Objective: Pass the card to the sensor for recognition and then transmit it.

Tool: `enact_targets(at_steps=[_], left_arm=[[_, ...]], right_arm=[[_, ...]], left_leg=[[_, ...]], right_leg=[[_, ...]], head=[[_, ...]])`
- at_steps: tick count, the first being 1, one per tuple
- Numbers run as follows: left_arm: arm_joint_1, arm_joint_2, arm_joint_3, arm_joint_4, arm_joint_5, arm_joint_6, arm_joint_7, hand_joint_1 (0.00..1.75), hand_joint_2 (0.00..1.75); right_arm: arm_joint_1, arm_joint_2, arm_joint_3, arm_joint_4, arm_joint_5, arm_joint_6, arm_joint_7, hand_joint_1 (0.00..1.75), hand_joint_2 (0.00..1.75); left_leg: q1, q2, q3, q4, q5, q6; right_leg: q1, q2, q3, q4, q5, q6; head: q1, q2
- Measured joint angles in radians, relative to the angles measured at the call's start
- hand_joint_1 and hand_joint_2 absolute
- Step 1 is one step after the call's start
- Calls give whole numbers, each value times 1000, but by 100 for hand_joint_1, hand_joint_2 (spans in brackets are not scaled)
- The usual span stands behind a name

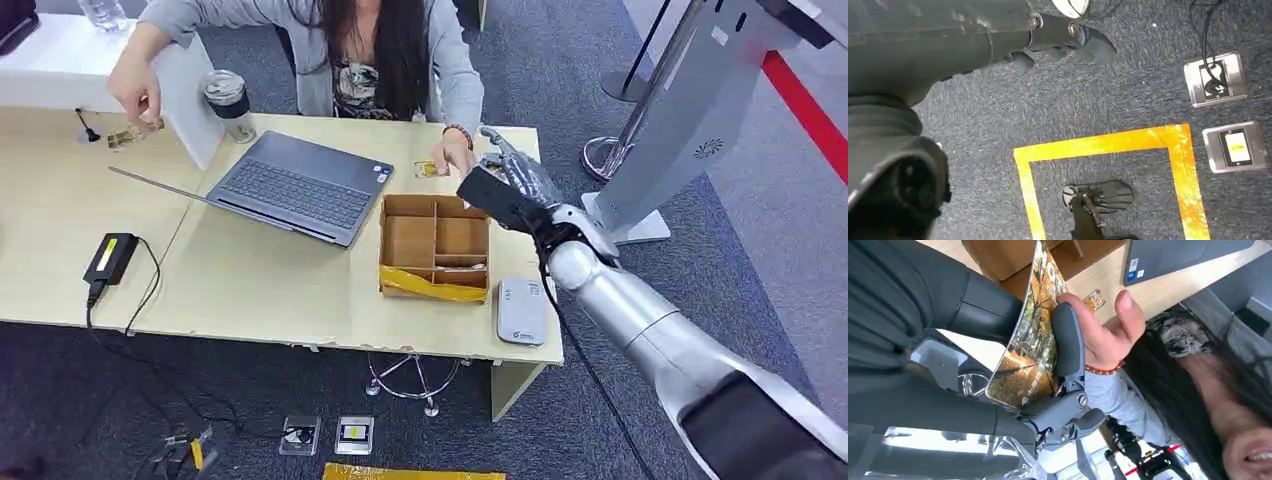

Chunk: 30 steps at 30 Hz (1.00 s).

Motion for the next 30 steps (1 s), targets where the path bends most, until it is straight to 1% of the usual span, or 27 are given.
enact_targets(at_steps=[2, 6, 7, 8, 9, 16, 24, 28, 30], left_arm=[[-1, -3, -2, 0, 0, 17, 0, 0, 0], [-1, -7, -2, 0, 4, 28, 0, 0, 0], [-1, -7, -3, 0, 5, 27, 0, 0, 0], [-1, -8, -3, 0, 5, 27, 2, 0, 0], [-1, -8, -3, 0, 6, 28, 3, 0, 0], [-1, -15, -5, 0, 3, 37, 13, 0, 0], [-5, -21, -6, 0, -4, 34, 15, 0, 0], [0, -21, -6, 0, 4, 36, 15, 0, 0], [8, -20, -6, 0, 5, 35, 13, 0, 0]], right_arm=[[0, 13, 6, 16, 5, -2, 0, 175, 175], [0, 29, 7, 42, 18, -1, -2, 175, 175], [0, 30, 7, 46, 23, -1, -4, 16, 175], [0, 34, 7, 50, 27, -1, -5, 0, 175], [0, 36, 7, 54, 32, -1, -8, 0, 0], [-3, 53, 6, 78, 45, -12, -27, 0, 0], [-7, 55, -4, 101, 51, -40, -20, 0, 0], [-9, 19, -43, 109, -9, -34, -7, 0, 0], [-9, -21, -81, 126, -44, -39, -4, 0, 0]], left_leg=[[0, 0, 0, 0, 0, 0], [0, 0, 0, 0, 0, 0], [0, 0, 0, 0, 0, 0], [0, 0, 0, 0, 0, 0], [0, 0, 0, 0, 0, 0], [0, 0, 0, 0, 0, 0], [0, 0, 0, 0, 0, 0], [0, 0, 0, 1, 0, 0], [0, -1, 0, 1, 0, 0]], right_leg=[[0, 0, 0, 0, 0, 0], [0, 0, 0, 0, 0, 0], [0, 0, 0, 0, 0, 0], [0, 0, 0, 0, 0, 0], [0, 0, 0, 0, 0, 0], [0, 0, 0, 0, 0, 0], [0, 0, -1, 0, 0, 0], [0, 0, -1, -1, 0, 0], [0, -2, -1, -1, 0, 0]], head=[[0, 0], [0, 0], [0, 0], [0, 0], [0, 0], [0, 0], [0, 0], [0, 0], [0, 0]])
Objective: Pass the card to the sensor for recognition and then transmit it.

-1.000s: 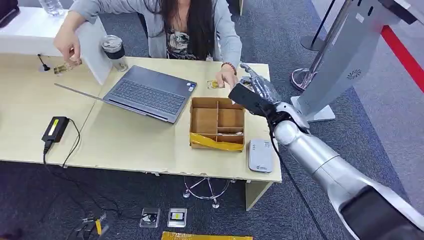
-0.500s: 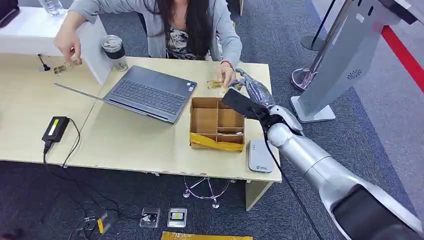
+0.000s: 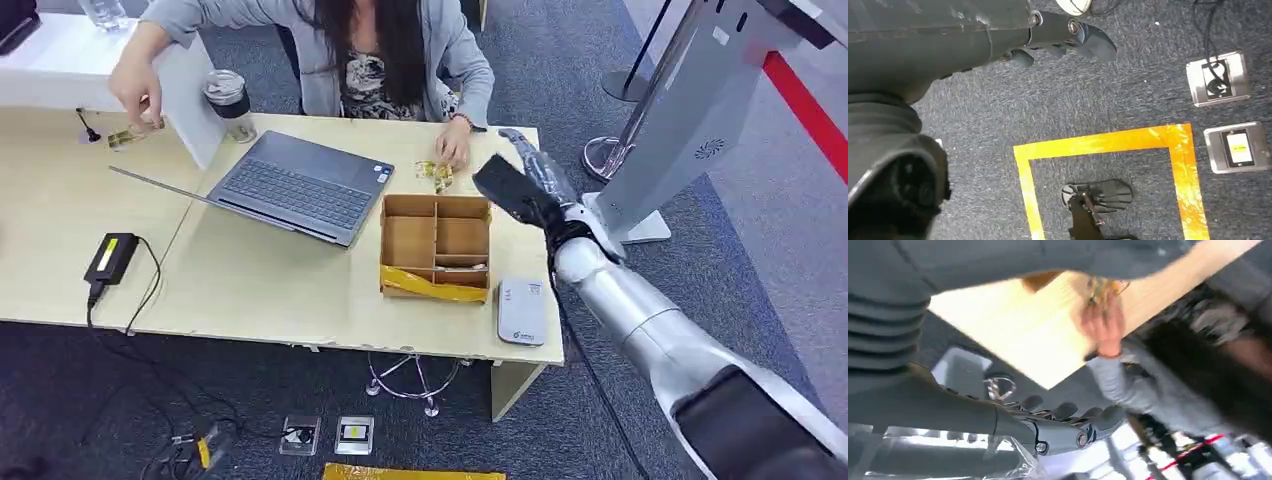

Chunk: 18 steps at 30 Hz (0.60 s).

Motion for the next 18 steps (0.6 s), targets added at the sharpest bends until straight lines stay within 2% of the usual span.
enact_targets(at_steps=[7, 12, 15, 18], left_arm=[[16, 5, 0, 0, 6, 0, 0, 0, 0], [34, 14, 0, 0, 1, 0, -6, 0, 0], [42, 21, 1, 0, 8, 6, -17, 0, 0], [60, 29, 3, 0, 18, 10, -27, 0, 0]], right_arm=[[4, -178, -82, 66, -2, -6, 0, 0, 0], [17, -326, -118, 122, 24, -60, 32, 0, 0], [53, -418, -152, 162, -11, -51, 67, 0, 0], [118, -480, -179, 182, -43, -48, 77, 0, 0]], left_leg=[[-1, 0, -1, 1, -1, 1], [-1, -2, -2, 1, -1, 1], [-1, -3, -3, 1, -2, 1], [-1, -2, -3, 0, -2, 1]], right_leg=[[-1, 0, -1, -1, 0, 0], [-1, -2, -2, -1, 0, 0], [-1, -3, -1, -2, -1, 1], [-1, -3, -2, -2, -1, 1]], head=[[-1, 0], [0, 0], [0, 0], [-1, 0]])
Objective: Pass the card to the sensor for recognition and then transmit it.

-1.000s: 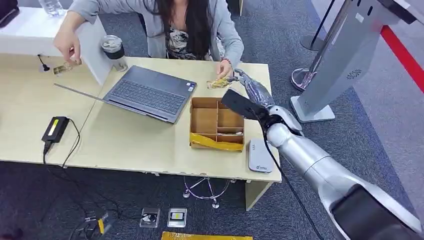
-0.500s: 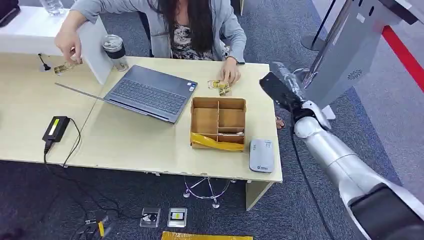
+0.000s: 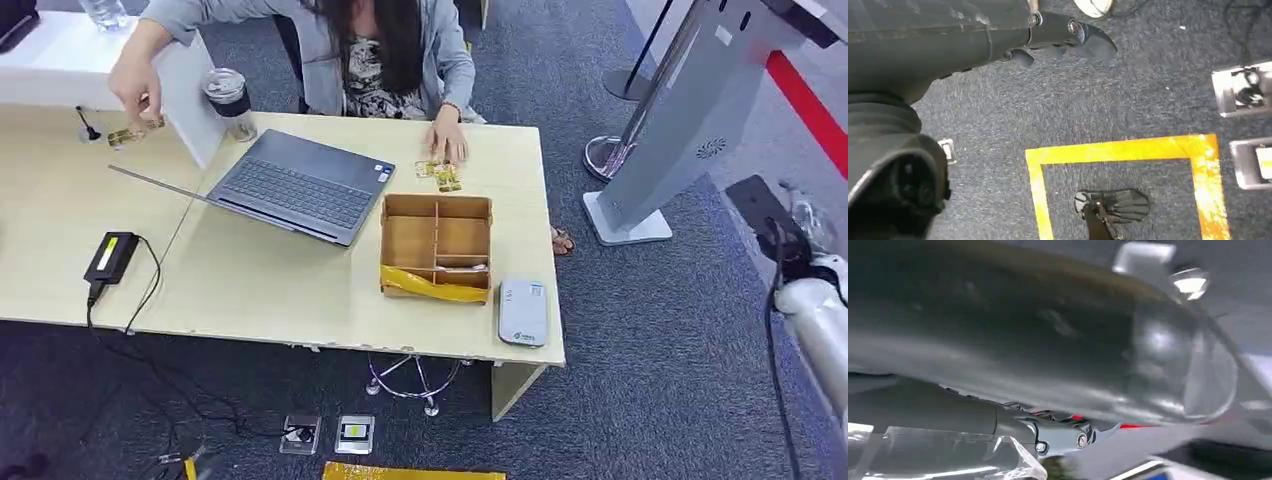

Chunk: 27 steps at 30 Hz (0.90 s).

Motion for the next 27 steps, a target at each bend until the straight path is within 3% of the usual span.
enact_targets(at_steps=[3, 8, 11, 14, 17, 19, 24, 27], left_arm=[[2, 6, 1, 0, 9, -5, -9, 0, 0], [30, 7, 9, 0, 65, -29, -39, 0, 0], [38, 9, 14, 0, 82, -36, -48, 0, 0], [40, 6, 31, 0, 103, -39, -58, 0, 0], [42, 5, 31, 0, 56, -25, -57, 0, 0], [47, 5, 33, 0, 67, -12, -57, 0, 0], [56, 5, 34, 0, 82, -10, -19, 0, 0], [55, 5, 34, 0, 85, -5, -15, 0, 0]], right_arm=[[56, -33, -18, 23, -21, 7, 20, 0, 0], [233, -61, -63, 58, -103, -47, 26, 0, 0], [294, -64, -87, 73, -139, -25, 50, 0, 0], [381, -61, -130, 97, -198, -2, 89, 0, 0], [516, -42, -156, 114, -233, -67, 101, 0, 0], [597, -19, -186, 130, -293, -73, 143, 0, 0], [701, 69, -226, 155, -283, 65, 268, 0, 0], [723, 117, -231, 162, -270, 178, 291, 0, 0]], left_leg=[[0, 3, 1, 0, -1, 0], [1, -4, 1, 0, -1, 0], [1, 0, 1, 0, -1, 0], [2, -5, 2, -1, -1, 0], [2, -9, 0, -1, -2, 0], [2, -10, 0, -1, -3, -1], [4, -1, 3, -1, -4, -3], [3, 0, 4, -1, -4, -3]], right_leg=[[0, 3, -1, 0, 0, 0], [2, -4, 2, 0, -2, 0], [1, 0, 0, 0, -2, 0], [3, -5, 3, -1, -3, 0], [3, -11, 4, -1, -5, -1], [3, -12, 4, 0, -6, -1], [4, -1, 3, 0, -6, -2], [3, 0, 3, 1, -6, -2]], head=[[0, 0], [1, 0], [0, 0], [0, 0], [0, 0], [1, 0], [0, 0], [0, 0]])
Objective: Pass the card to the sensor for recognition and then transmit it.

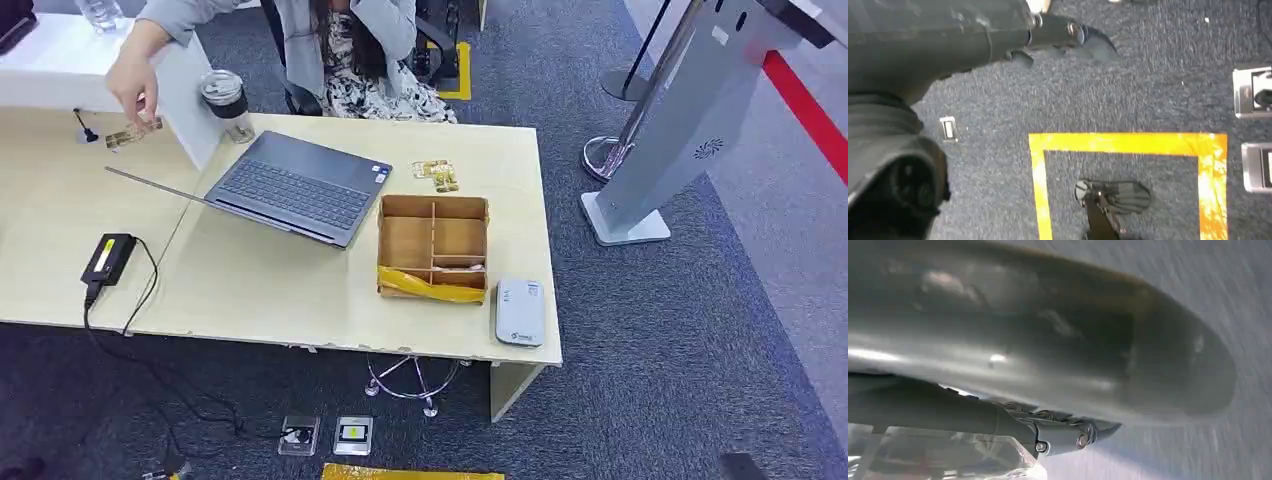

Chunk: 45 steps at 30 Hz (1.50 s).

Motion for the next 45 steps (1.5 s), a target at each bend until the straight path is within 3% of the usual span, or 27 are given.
enact_targets(at_steps=[2, 6, 15, 19, 22, 29, 30, 40, 45], left_arm=[[-1, 0, 0, 0, -1, 4, 4, 0, 0], [-12, 1, 0, 0, -4, -18, 15, 0, 0], [-27, 3, 0, 0, 9, -34, 14, 0, 0], [-24, 2, 1, 0, 16, -18, 10, 0, 0], [-26, 2, 0, 0, -5, -32, 23, 0, 0], [-27, 2, 0, 0, 3, -26, 31, 0, 0], [-27, 2, 0, 0, 9, -21, 27, 0, 0], [-25, 6, 0, 0, 11, -17, 11, 0, 0], [-23, 13, 0, 0, 16, -10, 11, 0, 0]], right_arm=[[6, 24, 0, 6, 29, 48, -4, 0, 0], [15, 63, 15, 9, 152, 86, -85, 0, 0], [-7, 99, 20, 10, 120, 85, -213, 0, 0], [-32, 111, 40, 10, 222, 41, -207, 0, 0], [-26, 126, 83, 10, 331, 58, -208, 0, 0], [-9, 140, 120, 14, 272, 53, -154, 0, 0], [-9, 140, 120, 17, 254, 48, -149, 0, 175], [-18, 125, 104, 18, 117, -27, -143, 0, 175], [-99, 30, 37, 19, 34, -102, -189, 0, 175]], left_leg=[[0, 0, 1, 0, 0, 0], [0, 0, 1, 0, 0, 0], [-1, 4, 1, 0, 0, 0], [0, 4, 2, 0, 0, 0], [0, 3, 1, 0, 0, 0], [0, 5, 1, 0, 0, 0], [0, 5, 1, 0, 0, 0], [-1, 5, 1, 0, 0, 0], [-4, 5, 2, 0, 0, 1]], right_leg=[[0, 2, 0, 0, 0, 0], [0, 2, 1, 0, 0, 0], [-1, 5, 1, 0, 0, 0], [0, 4, 1, 0, 0, 0], [0, 3, 1, 0, 0, 0], [0, 5, 1, 0, 0, 0], [0, 5, 1, 0, 0, 0], [-1, 5, 1, 0, 0, 0], [-4, 5, 1, 0, 2, 2]], head=[[2, 0], [1, 0], [1, 0], [1, 0], [1, 0], [1, 0], [1, 0], [1, 0], [0, 0]])
